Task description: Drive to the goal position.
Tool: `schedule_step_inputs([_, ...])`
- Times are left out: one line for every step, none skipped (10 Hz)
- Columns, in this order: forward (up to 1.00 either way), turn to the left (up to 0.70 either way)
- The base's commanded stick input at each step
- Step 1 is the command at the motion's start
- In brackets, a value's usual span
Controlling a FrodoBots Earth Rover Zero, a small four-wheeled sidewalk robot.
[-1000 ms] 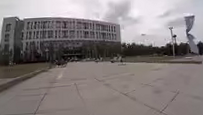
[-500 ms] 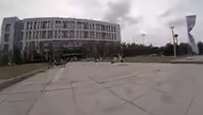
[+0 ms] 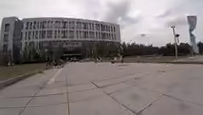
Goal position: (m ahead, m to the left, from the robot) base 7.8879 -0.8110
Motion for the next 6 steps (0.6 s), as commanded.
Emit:
schedule_step_inputs([0.6,0.0])
schedule_step_inputs([0.6,0.0])
schedule_step_inputs([0.6,0.0])
schedule_step_inputs([0.6,0.0])
schedule_step_inputs([0.6,0.0])
schedule_step_inputs([0.6,0.0])
